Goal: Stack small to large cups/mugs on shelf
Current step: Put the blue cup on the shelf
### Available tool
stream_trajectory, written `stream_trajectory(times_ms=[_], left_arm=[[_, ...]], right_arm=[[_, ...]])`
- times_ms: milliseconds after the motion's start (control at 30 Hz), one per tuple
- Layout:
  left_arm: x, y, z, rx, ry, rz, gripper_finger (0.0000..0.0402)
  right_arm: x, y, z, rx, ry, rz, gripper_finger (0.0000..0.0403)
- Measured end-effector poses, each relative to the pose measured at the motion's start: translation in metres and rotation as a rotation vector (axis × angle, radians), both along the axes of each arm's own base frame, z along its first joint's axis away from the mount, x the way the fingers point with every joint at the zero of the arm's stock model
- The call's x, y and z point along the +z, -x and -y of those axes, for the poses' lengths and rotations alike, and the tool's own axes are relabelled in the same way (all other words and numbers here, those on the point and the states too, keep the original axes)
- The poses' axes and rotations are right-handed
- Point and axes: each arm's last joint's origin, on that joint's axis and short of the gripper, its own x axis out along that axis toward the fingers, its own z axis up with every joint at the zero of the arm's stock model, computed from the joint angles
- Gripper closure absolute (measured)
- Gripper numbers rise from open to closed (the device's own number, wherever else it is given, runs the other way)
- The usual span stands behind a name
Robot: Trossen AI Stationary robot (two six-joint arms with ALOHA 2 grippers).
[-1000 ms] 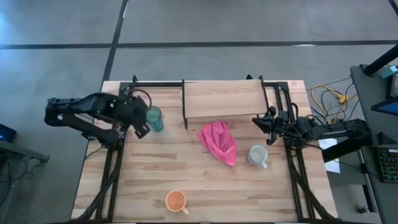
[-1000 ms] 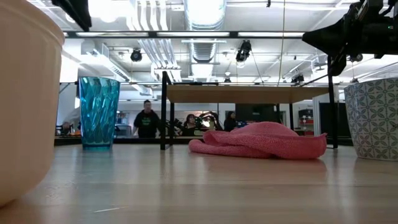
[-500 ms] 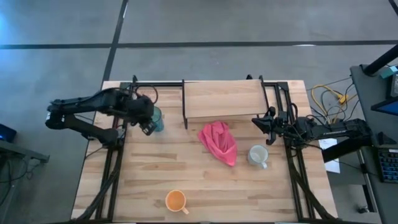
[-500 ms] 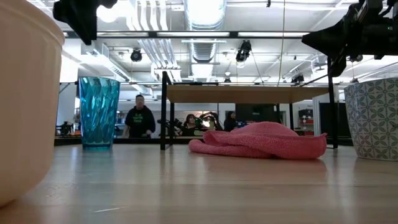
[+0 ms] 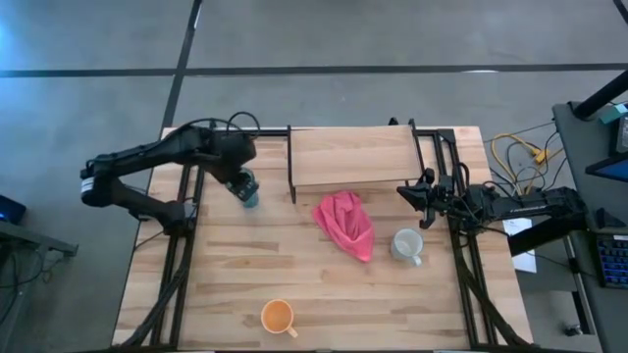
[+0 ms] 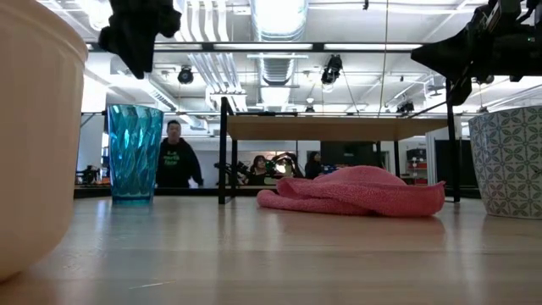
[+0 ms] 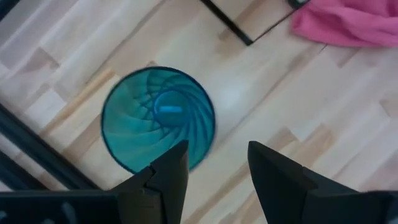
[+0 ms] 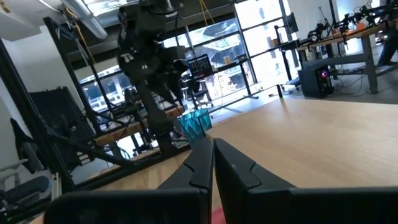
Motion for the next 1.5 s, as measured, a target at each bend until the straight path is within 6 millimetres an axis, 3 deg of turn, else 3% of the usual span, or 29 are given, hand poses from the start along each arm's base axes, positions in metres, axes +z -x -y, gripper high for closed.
stream_trajectory(times_ms=[233, 567, 1500], left_arm=[[-0.019, -0.018, -0.020, 0.005, 0.022, -0.101, 0.0249], [-0.040, -0.039, -0.028, -0.051, 0.064, -0.166, 0.0249], [-0.055, -0.051, -0.032, -0.050, 0.089, -0.224, 0.0253]], right_arm=[[-0.002, 0.000, 0.000, 0.000, 0.001, -0.020, 0.0394], [-0.002, 0.000, 0.000, 0.000, 0.001, -0.023, 0.0394], [-0.002, 0.000, 0.000, 0.000, 0.002, -0.024, 0.0394]])
